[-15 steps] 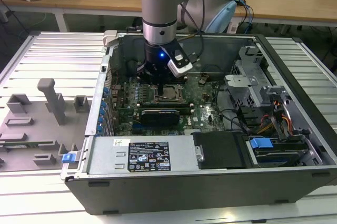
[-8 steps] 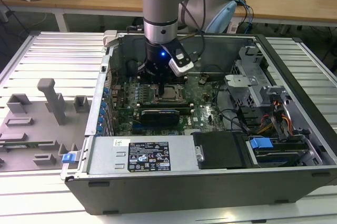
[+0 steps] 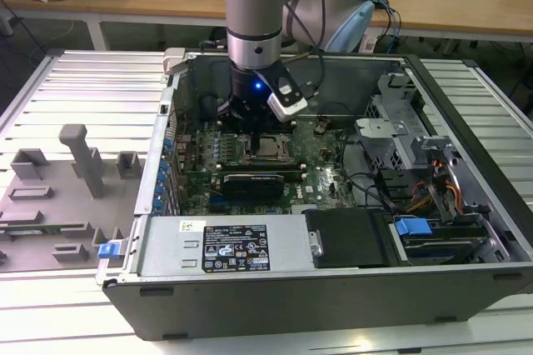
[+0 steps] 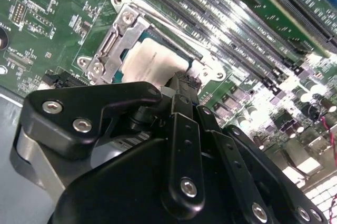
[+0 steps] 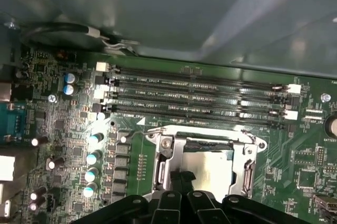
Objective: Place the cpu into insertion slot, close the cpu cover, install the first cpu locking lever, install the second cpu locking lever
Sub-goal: 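Close the cpu cover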
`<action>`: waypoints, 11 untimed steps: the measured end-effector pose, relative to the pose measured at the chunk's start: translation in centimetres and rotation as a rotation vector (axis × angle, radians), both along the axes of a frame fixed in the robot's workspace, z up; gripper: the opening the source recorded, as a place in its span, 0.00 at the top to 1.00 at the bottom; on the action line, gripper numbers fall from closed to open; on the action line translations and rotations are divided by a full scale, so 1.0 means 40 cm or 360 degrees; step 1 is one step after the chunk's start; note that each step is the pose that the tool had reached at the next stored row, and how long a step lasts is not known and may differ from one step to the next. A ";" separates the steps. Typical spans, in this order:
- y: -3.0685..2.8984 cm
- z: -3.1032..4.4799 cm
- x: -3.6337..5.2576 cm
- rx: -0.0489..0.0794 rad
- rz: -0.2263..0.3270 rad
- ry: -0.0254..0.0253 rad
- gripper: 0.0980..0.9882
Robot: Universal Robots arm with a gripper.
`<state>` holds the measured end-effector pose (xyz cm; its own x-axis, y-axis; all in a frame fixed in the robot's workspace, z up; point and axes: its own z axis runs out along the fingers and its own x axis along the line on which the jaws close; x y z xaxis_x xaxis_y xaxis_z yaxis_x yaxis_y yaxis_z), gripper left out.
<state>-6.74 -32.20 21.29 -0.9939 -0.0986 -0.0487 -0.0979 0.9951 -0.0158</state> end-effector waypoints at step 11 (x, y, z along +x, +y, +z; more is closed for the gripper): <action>-0.008 -0.021 0.007 -0.0001 0.0000 0.00004 0.99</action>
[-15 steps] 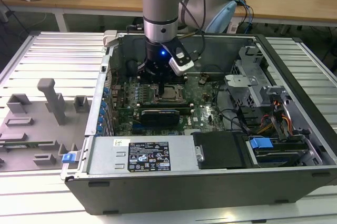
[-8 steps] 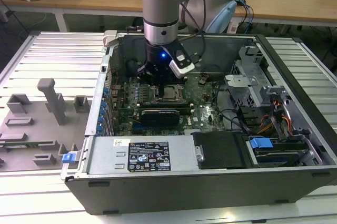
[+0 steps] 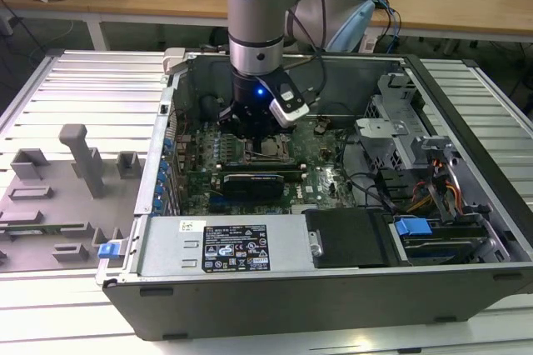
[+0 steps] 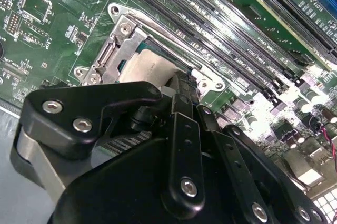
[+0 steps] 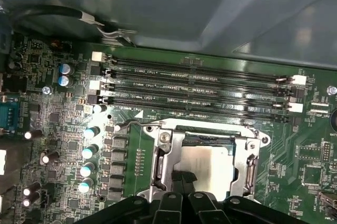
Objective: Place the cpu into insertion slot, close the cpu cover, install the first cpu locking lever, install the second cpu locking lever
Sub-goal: 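Close the cpu cover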
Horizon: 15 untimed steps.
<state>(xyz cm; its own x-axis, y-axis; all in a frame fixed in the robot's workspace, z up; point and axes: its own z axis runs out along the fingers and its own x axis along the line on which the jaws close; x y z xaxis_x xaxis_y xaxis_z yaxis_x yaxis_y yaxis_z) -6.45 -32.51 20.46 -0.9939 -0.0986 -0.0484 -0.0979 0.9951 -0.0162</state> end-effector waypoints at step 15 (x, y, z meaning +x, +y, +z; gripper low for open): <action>0.002 0.018 0.023 0.0002 0.0010 -0.00008 0.99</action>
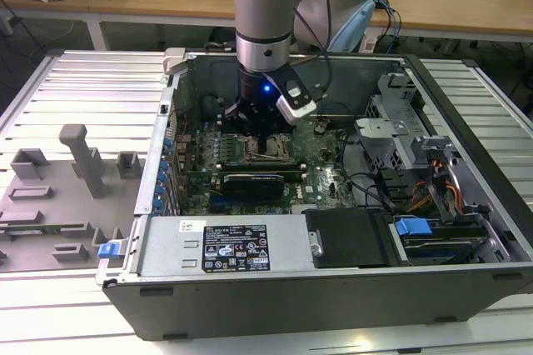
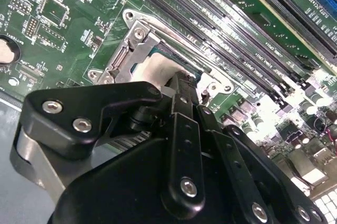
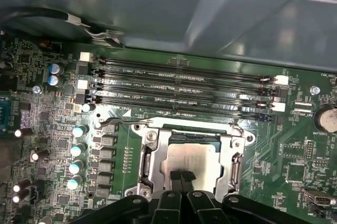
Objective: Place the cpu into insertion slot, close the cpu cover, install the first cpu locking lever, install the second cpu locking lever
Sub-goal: 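Close the cpu cover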
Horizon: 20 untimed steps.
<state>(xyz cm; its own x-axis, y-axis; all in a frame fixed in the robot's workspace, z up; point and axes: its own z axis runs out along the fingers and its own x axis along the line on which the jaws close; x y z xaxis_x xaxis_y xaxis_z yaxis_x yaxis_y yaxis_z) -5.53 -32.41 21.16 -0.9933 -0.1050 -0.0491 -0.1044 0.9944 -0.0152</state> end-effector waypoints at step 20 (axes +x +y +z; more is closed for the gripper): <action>0.021 -0.006 -0.048 0.0000 0.0085 -0.00015 0.99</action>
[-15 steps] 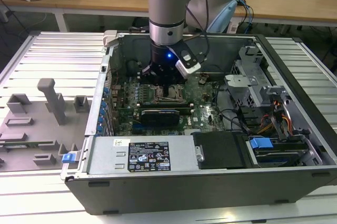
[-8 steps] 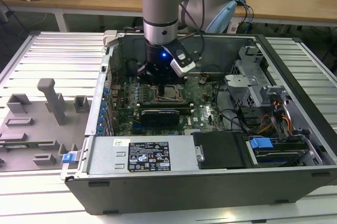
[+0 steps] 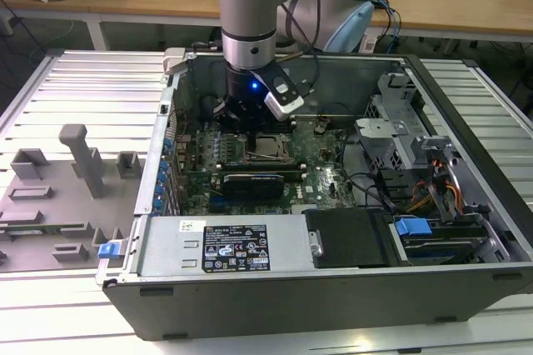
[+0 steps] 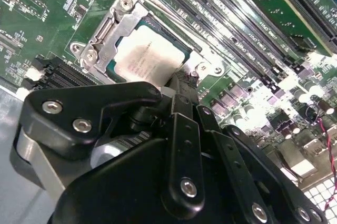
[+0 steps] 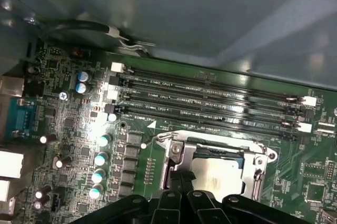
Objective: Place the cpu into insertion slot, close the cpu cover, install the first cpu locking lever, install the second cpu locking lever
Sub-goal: 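Close the cpu cover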
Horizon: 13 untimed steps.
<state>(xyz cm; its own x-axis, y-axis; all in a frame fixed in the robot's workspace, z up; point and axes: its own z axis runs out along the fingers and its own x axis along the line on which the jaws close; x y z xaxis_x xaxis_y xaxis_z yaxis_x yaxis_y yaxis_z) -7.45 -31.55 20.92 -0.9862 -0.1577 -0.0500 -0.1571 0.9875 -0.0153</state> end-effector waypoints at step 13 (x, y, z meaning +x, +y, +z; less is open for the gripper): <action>0.014 -0.012 0.006 0.0002 -0.0006 0.00004 0.99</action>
<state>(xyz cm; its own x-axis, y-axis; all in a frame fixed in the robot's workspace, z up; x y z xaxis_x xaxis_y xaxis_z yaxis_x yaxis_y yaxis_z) -7.19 -31.00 20.43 -0.9868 -0.1542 -0.0499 -0.1537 0.9880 -0.0141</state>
